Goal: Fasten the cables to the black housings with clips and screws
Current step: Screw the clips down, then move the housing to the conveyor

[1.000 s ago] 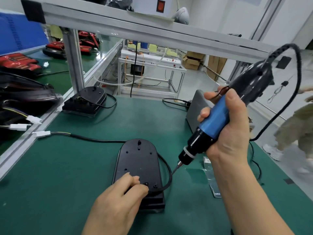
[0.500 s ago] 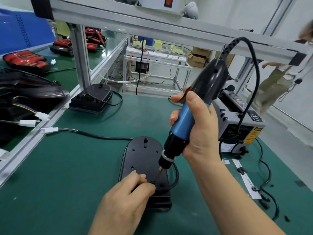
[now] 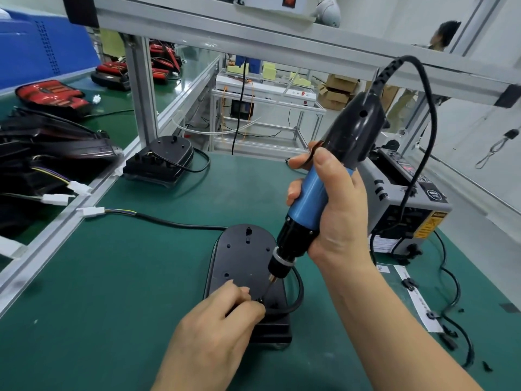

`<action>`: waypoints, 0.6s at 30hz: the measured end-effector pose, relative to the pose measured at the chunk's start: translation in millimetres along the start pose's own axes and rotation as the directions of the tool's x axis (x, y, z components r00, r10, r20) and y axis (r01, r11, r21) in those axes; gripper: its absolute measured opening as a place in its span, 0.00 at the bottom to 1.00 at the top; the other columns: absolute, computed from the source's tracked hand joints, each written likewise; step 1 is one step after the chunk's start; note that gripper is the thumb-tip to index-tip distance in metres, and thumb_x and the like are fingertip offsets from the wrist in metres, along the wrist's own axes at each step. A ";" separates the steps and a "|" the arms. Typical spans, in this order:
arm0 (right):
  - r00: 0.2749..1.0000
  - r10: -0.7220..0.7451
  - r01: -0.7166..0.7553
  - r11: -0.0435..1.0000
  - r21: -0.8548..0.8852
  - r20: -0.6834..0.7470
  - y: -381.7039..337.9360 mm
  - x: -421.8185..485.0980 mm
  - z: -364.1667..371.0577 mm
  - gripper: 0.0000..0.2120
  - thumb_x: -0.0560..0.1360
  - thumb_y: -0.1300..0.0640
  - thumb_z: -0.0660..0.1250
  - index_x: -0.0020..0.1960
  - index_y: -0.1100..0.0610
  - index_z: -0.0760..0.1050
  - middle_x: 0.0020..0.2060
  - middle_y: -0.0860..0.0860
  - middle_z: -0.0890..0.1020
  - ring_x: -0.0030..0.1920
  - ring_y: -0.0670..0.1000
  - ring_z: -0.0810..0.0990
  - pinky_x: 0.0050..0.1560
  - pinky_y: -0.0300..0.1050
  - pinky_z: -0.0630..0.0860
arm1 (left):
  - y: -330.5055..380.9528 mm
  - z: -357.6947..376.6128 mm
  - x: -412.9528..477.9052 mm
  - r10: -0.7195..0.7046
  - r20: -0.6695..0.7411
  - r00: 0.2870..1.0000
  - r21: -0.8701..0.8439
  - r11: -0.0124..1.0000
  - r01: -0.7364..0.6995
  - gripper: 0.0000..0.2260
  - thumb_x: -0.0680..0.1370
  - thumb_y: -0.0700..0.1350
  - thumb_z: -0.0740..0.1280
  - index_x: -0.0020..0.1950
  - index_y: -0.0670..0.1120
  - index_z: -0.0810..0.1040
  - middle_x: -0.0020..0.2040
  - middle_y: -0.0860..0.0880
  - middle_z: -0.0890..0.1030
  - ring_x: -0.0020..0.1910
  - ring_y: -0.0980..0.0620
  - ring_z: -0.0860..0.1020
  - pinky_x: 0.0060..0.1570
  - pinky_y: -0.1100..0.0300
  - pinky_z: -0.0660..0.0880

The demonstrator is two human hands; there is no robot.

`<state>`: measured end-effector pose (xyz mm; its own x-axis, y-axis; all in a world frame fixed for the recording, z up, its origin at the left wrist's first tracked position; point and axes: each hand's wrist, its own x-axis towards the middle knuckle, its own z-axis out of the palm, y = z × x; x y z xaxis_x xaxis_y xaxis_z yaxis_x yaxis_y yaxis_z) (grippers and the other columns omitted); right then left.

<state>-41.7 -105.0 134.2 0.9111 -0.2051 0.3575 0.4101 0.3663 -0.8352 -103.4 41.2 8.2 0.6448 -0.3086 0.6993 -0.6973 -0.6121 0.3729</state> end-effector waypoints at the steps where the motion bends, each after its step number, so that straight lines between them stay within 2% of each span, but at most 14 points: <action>1: 1.000 0.002 -0.002 1.000 -0.001 0.004 -0.1 0.1 0.5 0.10 0.71 0.55 0.67 0.49 0.59 0.72 0.38 0.52 0.81 0.26 0.49 0.75 0.28 0.40 0.72 | 0.3 -0.1 0.1 0.000 0.001 1.000 0.001 1.000 0.000 0.10 0.74 0.45 0.62 0.38 0.49 0.82 0.38 0.52 0.78 0.47 0.58 0.81 0.39 0.61 0.80; 7: 0.996 0.037 -0.040 0.999 0.024 0.087 2.4 2.7 6.3 0.10 0.71 0.56 0.68 0.49 0.59 0.73 0.34 0.50 0.79 0.25 0.48 0.74 0.28 0.38 0.72 | 0.0 0.4 -0.6 0.002 -0.015 1.000 0.011 1.000 -0.001 0.10 0.74 0.44 0.62 0.38 0.48 0.82 0.38 0.52 0.78 0.47 0.58 0.81 0.40 0.60 0.80; 10: 0.991 0.039 -0.044 0.998 0.035 0.127 4.3 3.0 8.6 0.13 0.67 0.54 0.70 0.47 0.58 0.73 0.33 0.50 0.78 0.25 0.48 0.74 0.27 0.39 0.72 | -0.5 1.6 -0.3 0.004 -0.022 1.000 0.008 1.000 -0.004 0.08 0.74 0.43 0.63 0.39 0.48 0.82 0.38 0.52 0.78 0.47 0.58 0.81 0.42 0.58 0.81; 15: 0.989 0.039 -0.044 0.998 0.034 0.143 5.3 4.0 9.9 0.12 0.66 0.54 0.69 0.45 0.58 0.73 0.33 0.50 0.78 0.25 0.49 0.73 0.27 0.39 0.71 | -0.8 0.9 -0.6 -0.017 -0.011 1.000 -0.017 1.000 0.017 0.05 0.74 0.43 0.65 0.40 0.49 0.80 0.39 0.51 0.78 0.47 0.57 0.81 0.36 0.57 0.80; 18: 0.987 0.038 -0.042 0.999 0.023 0.158 5.4 3.4 10.1 0.12 0.66 0.53 0.69 0.46 0.58 0.73 0.34 0.51 0.79 0.25 0.49 0.74 0.28 0.39 0.72 | -1.2 1.9 -0.9 -0.013 -0.018 1.000 -0.012 1.000 0.013 0.05 0.73 0.42 0.66 0.40 0.48 0.81 0.38 0.51 0.78 0.47 0.57 0.82 0.41 0.57 0.81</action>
<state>-36.1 -94.6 135.1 0.9211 -0.0447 0.3868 0.3719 0.3955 -0.8398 -102.5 40.8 5.9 0.6484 -0.2875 0.7049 -0.6925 -0.6073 0.3893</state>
